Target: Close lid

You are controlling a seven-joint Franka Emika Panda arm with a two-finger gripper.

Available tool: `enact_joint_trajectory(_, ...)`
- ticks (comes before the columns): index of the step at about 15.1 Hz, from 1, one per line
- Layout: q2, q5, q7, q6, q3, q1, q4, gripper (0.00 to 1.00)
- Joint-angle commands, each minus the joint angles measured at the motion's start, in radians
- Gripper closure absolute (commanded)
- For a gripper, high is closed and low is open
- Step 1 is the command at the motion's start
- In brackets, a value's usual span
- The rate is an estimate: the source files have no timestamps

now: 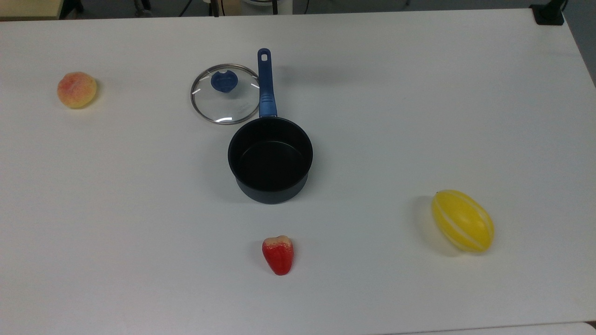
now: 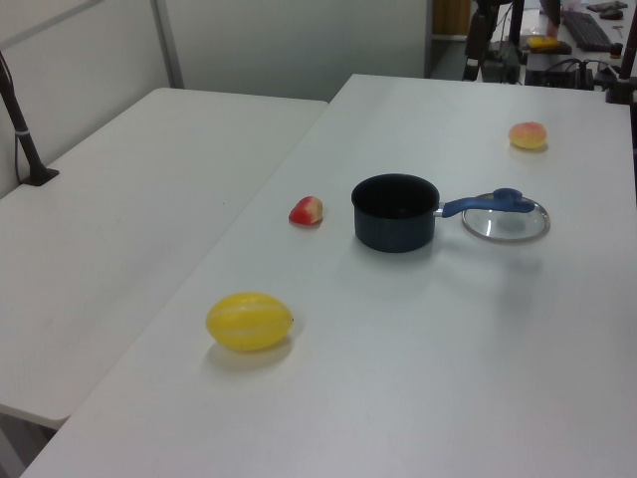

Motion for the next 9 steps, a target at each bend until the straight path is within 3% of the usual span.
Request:
enact_joint_trajectory(1,-0.032,-0.009,-0.023,-0.031,-0.014,0.0,-0.029,0.0)
enact_joint_trajectory(9,-0.042,-0.012,-0.056,-0.108,-0.016,0.0,-0.053,0.0)
